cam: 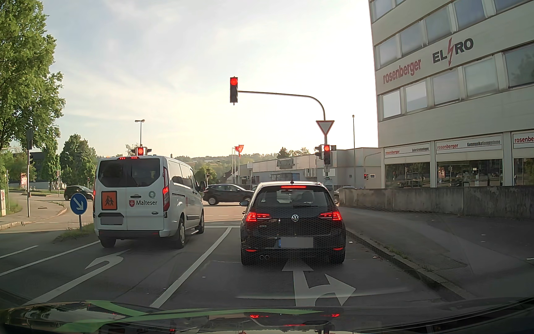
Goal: Follow the waypoints while adhering to traffic rules and regulations
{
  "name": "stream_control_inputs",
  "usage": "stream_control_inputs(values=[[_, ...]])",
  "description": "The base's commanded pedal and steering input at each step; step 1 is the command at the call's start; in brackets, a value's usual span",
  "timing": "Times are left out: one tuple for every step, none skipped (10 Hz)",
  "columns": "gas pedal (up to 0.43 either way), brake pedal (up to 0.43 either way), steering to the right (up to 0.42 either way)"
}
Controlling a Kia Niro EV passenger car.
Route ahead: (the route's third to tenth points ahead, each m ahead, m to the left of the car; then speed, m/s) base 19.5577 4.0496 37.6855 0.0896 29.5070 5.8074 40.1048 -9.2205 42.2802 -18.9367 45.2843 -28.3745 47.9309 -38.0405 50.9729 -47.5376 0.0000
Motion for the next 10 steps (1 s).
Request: stream_control_inputs(values=[[0.000, 0.549, -0.021], [0.000, 0.549, -0.021], [0.000, 0.549, -0.021], [0.000, 0.549, -0.021], [0.000, 0.549, -0.021], [0.000, 0.549, -0.021], [0.000, 0.549, -0.021], [0.000, 0.549, -0.021], [0.000, 0.549, -0.021], [0.000, 0.549, -0.021]])
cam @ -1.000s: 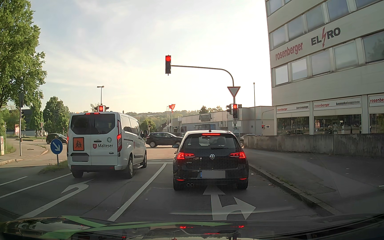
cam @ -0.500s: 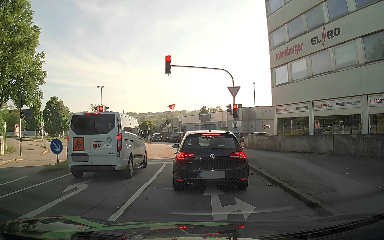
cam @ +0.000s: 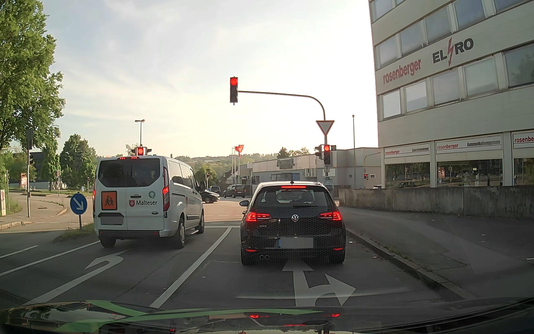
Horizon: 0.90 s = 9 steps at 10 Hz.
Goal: Follow the waypoints while adhering to traffic rules and regulations
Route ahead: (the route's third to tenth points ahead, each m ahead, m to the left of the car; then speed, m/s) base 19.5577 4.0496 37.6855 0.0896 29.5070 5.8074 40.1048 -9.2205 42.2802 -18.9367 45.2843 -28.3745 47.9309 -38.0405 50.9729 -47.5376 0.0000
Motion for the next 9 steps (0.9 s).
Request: stream_control_inputs(values=[[0.000, 0.549, -0.021], [0.000, 0.549, -0.021], [0.000, 0.549, -0.021], [0.000, 0.549, -0.021], [0.000, 0.549, -0.021], [0.000, 0.549, -0.021], [0.000, 0.549, -0.021], [0.000, 0.549, -0.021], [0.000, 0.549, -0.021]])
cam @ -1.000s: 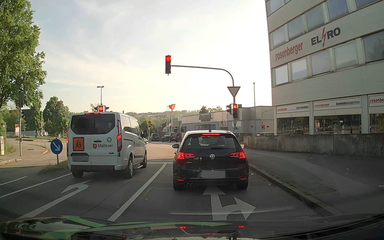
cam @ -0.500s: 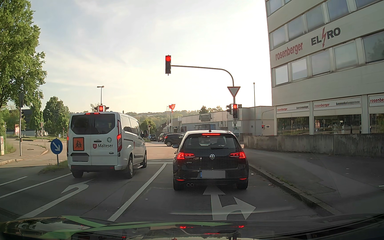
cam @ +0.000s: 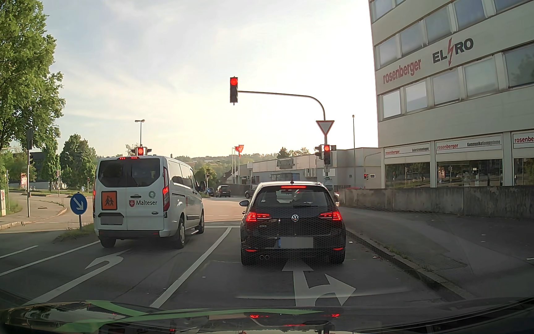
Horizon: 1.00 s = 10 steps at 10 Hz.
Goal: Follow the waypoints while adhering to traffic rules and regulations
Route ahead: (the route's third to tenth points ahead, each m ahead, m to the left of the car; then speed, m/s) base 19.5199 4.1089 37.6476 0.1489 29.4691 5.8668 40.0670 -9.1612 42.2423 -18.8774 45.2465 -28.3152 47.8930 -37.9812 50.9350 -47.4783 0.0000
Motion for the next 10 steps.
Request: stream_control_inputs(values=[[0.000, 0.549, -0.021], [0.000, 0.549, -0.021], [0.000, 0.549, -0.021], [0.000, 0.549, -0.021], [0.000, 0.549, -0.021], [0.000, 0.549, -0.021], [0.000, 0.549, -0.021], [0.000, 0.549, -0.021], [0.000, 0.549, -0.021], [0.000, 0.549, -0.021]])
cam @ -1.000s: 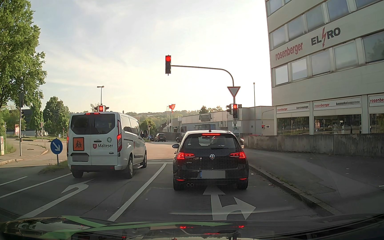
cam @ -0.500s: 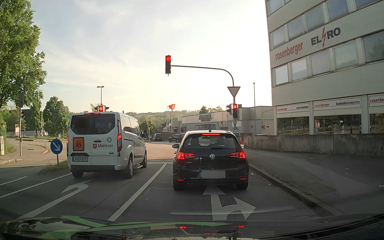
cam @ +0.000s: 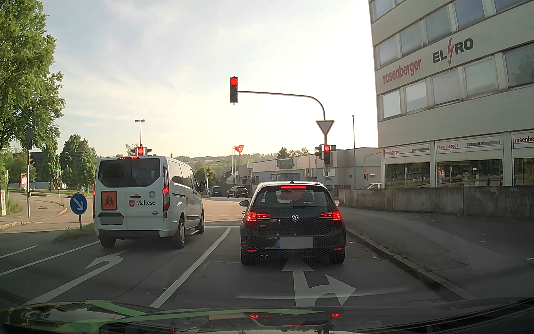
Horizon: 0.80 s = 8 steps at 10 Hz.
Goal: Follow the waypoints while adhering to traffic rules and regulations
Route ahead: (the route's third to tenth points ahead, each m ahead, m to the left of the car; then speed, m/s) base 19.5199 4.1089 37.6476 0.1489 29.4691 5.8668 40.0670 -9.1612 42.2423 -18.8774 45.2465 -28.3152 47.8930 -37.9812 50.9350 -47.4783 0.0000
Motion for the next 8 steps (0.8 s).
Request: stream_control_inputs(values=[[0.000, 0.549, -0.021], [0.000, 0.549, -0.021], [0.000, 0.543, -0.021], [0.000, 0.549, -0.021], [0.000, 0.549, -0.021], [0.000, 0.549, -0.021], [0.000, 0.549, -0.021], [0.000, 0.549, -0.021]])
